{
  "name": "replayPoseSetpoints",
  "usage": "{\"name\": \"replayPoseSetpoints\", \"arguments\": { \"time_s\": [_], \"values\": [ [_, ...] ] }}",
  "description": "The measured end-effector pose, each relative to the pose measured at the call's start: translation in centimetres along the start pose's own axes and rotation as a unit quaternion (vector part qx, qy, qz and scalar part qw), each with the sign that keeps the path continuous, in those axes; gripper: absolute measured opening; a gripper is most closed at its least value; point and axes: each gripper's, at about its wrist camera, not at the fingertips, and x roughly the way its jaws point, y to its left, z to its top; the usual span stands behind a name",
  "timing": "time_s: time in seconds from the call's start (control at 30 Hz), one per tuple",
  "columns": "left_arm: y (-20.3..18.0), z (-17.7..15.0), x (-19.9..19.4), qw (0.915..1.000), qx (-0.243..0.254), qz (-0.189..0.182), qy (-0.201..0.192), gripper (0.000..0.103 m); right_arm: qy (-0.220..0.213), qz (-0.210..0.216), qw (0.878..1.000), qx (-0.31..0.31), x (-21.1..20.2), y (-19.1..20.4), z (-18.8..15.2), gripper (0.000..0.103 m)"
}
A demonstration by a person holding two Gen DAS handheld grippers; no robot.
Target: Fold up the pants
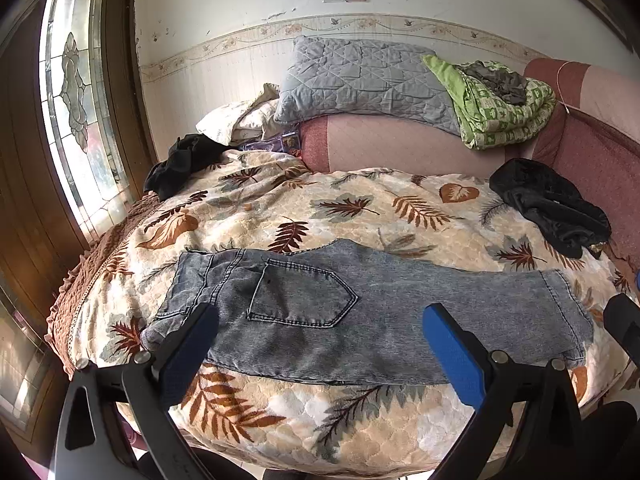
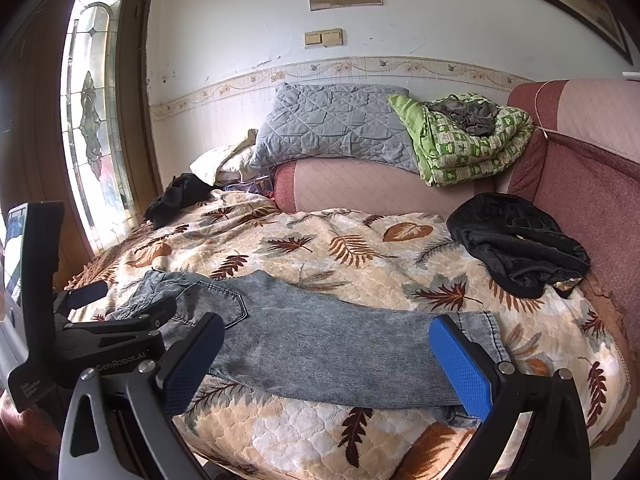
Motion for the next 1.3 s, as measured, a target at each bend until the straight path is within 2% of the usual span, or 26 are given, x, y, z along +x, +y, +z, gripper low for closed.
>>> {"name": "replayPoseSetpoints", "arguments": {
  "time_s": [0.37, 0.53, 0.63, 0.77, 0.83, 0.93, 1.0, 1.1, 1.3],
  "values": [
    [0.4, 0.0, 0.1, 1.0000, -0.001, 0.004, -0.001, 0.102, 0.006, 0.002, 1.000, -0.001, 0.3, 0.2, -0.2, 0.103],
    [0.5, -0.2, 0.8, 0.9999, 0.004, 0.000, 0.014, 0.102, 0.010, -0.011, 1.000, -0.009, 0.8, -0.4, -0.5, 0.103],
    [0.7, -0.5, 1.2, 0.9997, 0.009, -0.002, 0.022, 0.102, 0.015, -0.034, 0.999, -0.022, 1.5, -2.5, -1.0, 0.103],
    [0.8, -1.0, 2.4, 0.9994, 0.014, 0.006, 0.033, 0.101, 0.037, -0.086, 0.995, 0.046, 2.7, -9.4, -1.4, 0.103],
    [0.7, -1.3, 3.5, 0.9988, 0.015, 0.006, 0.046, 0.101, 0.058, -0.099, 0.989, 0.091, 3.9, -13.4, -1.8, 0.103],
    [0.1, -1.8, 5.6, 0.9975, 0.030, 0.010, 0.063, 0.101, 0.116, -0.086, 0.977, 0.159, 6.5, -18.8, -3.1, 0.103],
    [-0.3, -1.9, 7.1, 0.9968, 0.036, 0.010, 0.070, 0.101, 0.148, -0.056, 0.964, 0.211, 8.4, -21.7, -4.3, 0.103],
    [-1.0, -1.7, 9.3, 0.9948, 0.036, -0.005, 0.095, 0.101, 0.166, -0.035, 0.944, 0.281, 10.6, -24.8, -5.7, 0.103],
    [-4.0, -0.8, 11.7, 0.9926, 0.038, -0.045, 0.106, 0.101, 0.159, -0.023, 0.922, 0.353, 12.0, -28.3, -7.4, 0.103]
  ]
}}
